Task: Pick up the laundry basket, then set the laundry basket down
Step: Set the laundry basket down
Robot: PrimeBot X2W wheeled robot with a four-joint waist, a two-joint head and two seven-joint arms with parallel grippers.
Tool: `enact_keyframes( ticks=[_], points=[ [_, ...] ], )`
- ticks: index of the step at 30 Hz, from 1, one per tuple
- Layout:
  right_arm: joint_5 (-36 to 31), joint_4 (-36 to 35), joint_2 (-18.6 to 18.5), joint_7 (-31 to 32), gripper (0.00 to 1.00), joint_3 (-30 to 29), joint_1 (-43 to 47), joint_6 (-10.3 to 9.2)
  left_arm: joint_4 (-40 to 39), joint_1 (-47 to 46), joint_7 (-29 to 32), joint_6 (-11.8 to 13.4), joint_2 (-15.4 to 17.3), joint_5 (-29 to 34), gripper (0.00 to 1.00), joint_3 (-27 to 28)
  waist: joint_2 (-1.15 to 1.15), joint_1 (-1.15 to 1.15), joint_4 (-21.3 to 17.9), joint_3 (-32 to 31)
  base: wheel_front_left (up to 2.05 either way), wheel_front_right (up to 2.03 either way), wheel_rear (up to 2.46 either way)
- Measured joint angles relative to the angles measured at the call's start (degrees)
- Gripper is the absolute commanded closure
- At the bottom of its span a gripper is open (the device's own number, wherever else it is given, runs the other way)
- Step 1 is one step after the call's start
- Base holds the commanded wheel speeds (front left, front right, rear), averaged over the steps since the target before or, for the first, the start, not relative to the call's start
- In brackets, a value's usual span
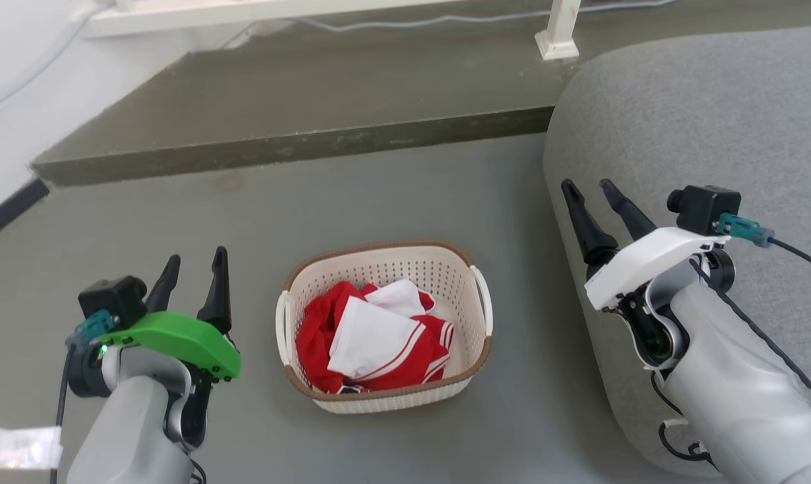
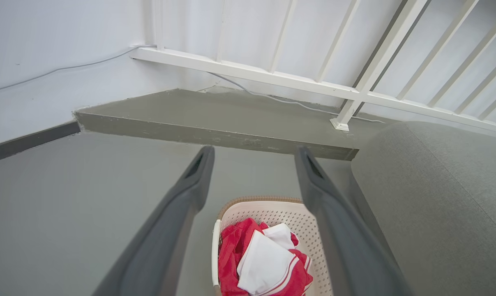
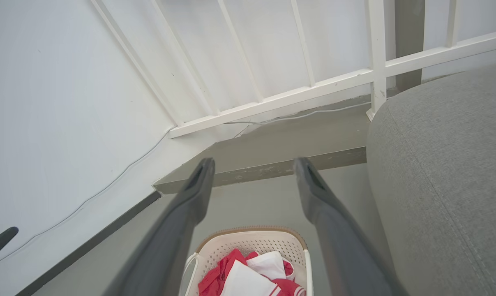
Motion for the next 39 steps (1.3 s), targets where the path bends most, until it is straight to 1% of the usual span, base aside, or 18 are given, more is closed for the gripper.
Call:
enact_keyframes(
  ticks=[6,10,12,14,16,17,21,31,39],
  points=[
    [-4.90,-5.54,-0.81,-0.01,0.00,-3.16,3.28,-1.54,-5.38,3.15,-0.01,0.92,-0.18,2.31,0.00,1.79,0.00,0.00,-0.16,-1.91,0.00,0.00,0.00],
    [-7.34,-9.39,-1.10,-0.01,0.00,-6.01,5.99,-2.80,-9.27,4.53,-0.01,0.93,-0.81,3.86,0.00,2.96,0.00,0.00,-0.04,-2.86,0.00,0.00,0.00],
    [-8.31,-10.82,-1.18,-0.01,0.00,-7.40,7.34,-3.98,-10.79,5.81,-0.01,0.93,-1.22,4.16,0.00,3.36,0.00,0.00,0.10,-3.20,0.00,0.00,0.00],
    [-9.34,-12.10,-1.32,-0.01,0.00,-8.23,8.65,-4.41,-12.06,7.25,-0.01,0.94,-1.33,4.44,0.00,4.00,0.00,0.00,0.17,-3.45,0.00,0.00,0.00],
    [-9.91,-13.32,-1.23,-0.01,0.00,-8.94,9.88,-4.44,-13.06,8.43,-0.01,1.01,-1.32,4.86,0.00,4.71,0.00,0.00,0.14,-3.48,0.00,0.00,0.00],
    [-10.90,-14.38,-0.98,-0.01,0.00,-9.51,10.98,-4.82,-13.95,9.36,-0.01,1.30,-1.35,5.30,0.00,5.14,0.00,0.00,0.09,-3.47,0.00,0.00,0.00],
    [-12.03,-16.18,-0.76,-0.01,0.00,-10.66,12.96,-4.88,-16.05,11.13,-0.01,2.12,-1.47,6.56,0.00,6.78,0.00,0.00,0.05,-3.45,0.00,0.00,0.00],
    [-14.67,-18.74,0.19,-0.01,0.00,-12.26,16.66,-4.94,-19.13,13.69,-0.01,2.19,-1.99,7.94,0.00,7.75,0.00,0.00,0.35,-3.63,0.00,0.00,0.00],
    [-16.23,-19.34,0.47,-0.01,0.00,-12.77,18.40,-4.86,-20.51,15.23,-0.01,2.19,-2.58,8.38,0.00,7.99,0.00,0.00,0.53,-3.67,0.00,0.00,0.00]
  ],
)
